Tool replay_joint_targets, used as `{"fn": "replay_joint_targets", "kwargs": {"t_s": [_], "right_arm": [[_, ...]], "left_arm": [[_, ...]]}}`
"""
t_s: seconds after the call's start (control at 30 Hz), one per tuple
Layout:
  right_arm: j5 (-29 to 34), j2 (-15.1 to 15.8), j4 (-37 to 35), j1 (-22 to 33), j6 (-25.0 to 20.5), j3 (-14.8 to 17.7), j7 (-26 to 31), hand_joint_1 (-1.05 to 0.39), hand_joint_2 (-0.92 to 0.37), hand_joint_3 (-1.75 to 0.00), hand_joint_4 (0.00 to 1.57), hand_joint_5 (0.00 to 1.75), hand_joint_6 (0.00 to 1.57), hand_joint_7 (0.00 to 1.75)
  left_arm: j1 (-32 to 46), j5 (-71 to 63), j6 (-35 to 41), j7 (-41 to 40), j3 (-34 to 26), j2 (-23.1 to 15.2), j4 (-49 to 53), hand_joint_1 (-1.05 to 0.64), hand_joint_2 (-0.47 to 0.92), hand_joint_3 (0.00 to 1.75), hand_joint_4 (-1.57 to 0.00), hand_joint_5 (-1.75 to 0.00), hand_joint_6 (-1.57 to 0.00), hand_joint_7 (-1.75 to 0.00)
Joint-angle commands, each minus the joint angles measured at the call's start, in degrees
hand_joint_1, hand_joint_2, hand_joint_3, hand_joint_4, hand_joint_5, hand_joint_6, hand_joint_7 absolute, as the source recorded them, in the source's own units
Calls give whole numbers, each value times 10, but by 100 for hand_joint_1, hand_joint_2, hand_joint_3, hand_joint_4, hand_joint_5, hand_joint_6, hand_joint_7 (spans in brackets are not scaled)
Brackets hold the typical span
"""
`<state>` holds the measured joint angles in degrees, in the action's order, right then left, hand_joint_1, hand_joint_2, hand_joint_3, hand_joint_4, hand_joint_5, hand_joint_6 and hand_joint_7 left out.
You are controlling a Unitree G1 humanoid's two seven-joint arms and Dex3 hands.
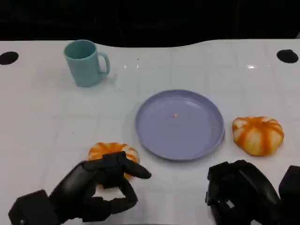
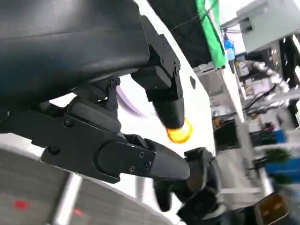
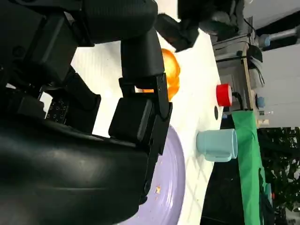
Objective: Grasp the bread from the table and place it into the plate.
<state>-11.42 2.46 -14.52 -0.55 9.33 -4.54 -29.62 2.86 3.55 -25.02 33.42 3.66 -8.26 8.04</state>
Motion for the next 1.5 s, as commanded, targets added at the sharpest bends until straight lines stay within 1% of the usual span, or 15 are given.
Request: {"fn": "replay_joint_targets", "kwargs": {"t_s": [0.03, 0.2, 0.33, 0.47, 0.6, 0.73, 0.8, 0.9, 0.97, 1.07, 1.2, 1.23, 1.3, 1.37, 1.5], "right_arm": [[3, 3, 0, -4, 5, -1, 2, -105, -8, -135, 154, 133, 157, 106], [0, 5, -5, -10, 6, 2, -5, -105, -7, -134, 154, 133, 157, 105], [-8, 3, -5, -9, 3, 5, -9, -105, -5, -135, 155, 131, 157, 103], [-3, 3, 1, -6, -1, 4, -3, -105, -6, -134, 156, 131, 157, 103], [-5, 3, 2, -6, -5, 4, -1, -105, -6, -135, 156, 132, 157, 105], [-4, 3, -3, -8, 4, 3, -4, -105, -5, -136, 155, 132, 157, 105], [-2, 4, -2, -8, 4, 3, -3, -105, -5, -136, 154, 132, 157, 105], [-8, 3, -2, -7, 0, 5, -5, -105, -5, -137, 154, 132, 157, 105], [-7, 3, -4, -7, 6, 5, -6, -105, -5, -137, 154, 132, 157, 105], [-7, 4, -5, -7, 9, 5, -8, -105, -5, -137, 154, 132, 157, 105], [-7, 4, -2, -6, 3, 5, -7, -105, -4, -138, 154, 133, 157, 105], [-5, 4, -2, -5, 6, 5, -6, -105, -4, -138, 154, 133, 157, 105], [-5, 3, -3, -5, 9, 5, -6, -105, -4, -138, 155, 133, 157, 105], [-7, 3, -4, -5, 8, 5, -8, -105, -4, -138, 155, 132, 157, 105], [-7, 3, -3, -4, 6, 6, -7, -105, -4, -138, 154, 132, 157, 105]], "left_arm": [[-2, -63, 3, -38, 0, -39, -56, -70, 92, 4, -41, -78, -42, -20], [3, -199, 9, -105, 1, -77, -121, -76, 92, 9, -33, -72, -36, -11], [7, -289, 33, -146, 5, -96, -168, -75, 92, 11, -31, -70, -34, -8], [6, -361, 58, -163, 16, -111, -207, -75, 92, 11, -30, -64, -33, -4], [6, -453, 100, -169, 36, -119, -250, -77, 92, 14, -26, -59, -27, -1], [0, -589, 185, -135, 76, -110, -302, -80, 92, 12, -23, -57, -24, 0], [-2, -621, 210, -129, 89, -107, -311, -81, 92, 11, -23, -57, -24, 0], [-12, -706, 255, -108, 120, -98, -320, -80, 86, 5, -21, -56, -22, 0], [-19, -753, 280, -95, 139, -86, -322, -71, 78, 1, -18, -54, -21, 0], [-26, -790, 300, -93, 157, -75, -320, -56, 70, 0, -17, -53, -22, 0], [-34, -851, 320, -97, 182, -65, -308, -46, 66, 0, -15, -52, -22, 0], [-34, -858, 323, -97, 186, -61, -306, -37, 67, 0, -14, -53, -22, 0], [-35, -867, 330, -98, 193, -55, -301, -29, 67, 1, -12, -54, -22, 0], [-36, -871, 334, -103, 198, -51, -294, -26, 69, 1, -10, -57, -22, 0], [-38, -872, 347, -115, 205, -38, -270, -32, 72, 2, -9, -61, -18, 0]]}}
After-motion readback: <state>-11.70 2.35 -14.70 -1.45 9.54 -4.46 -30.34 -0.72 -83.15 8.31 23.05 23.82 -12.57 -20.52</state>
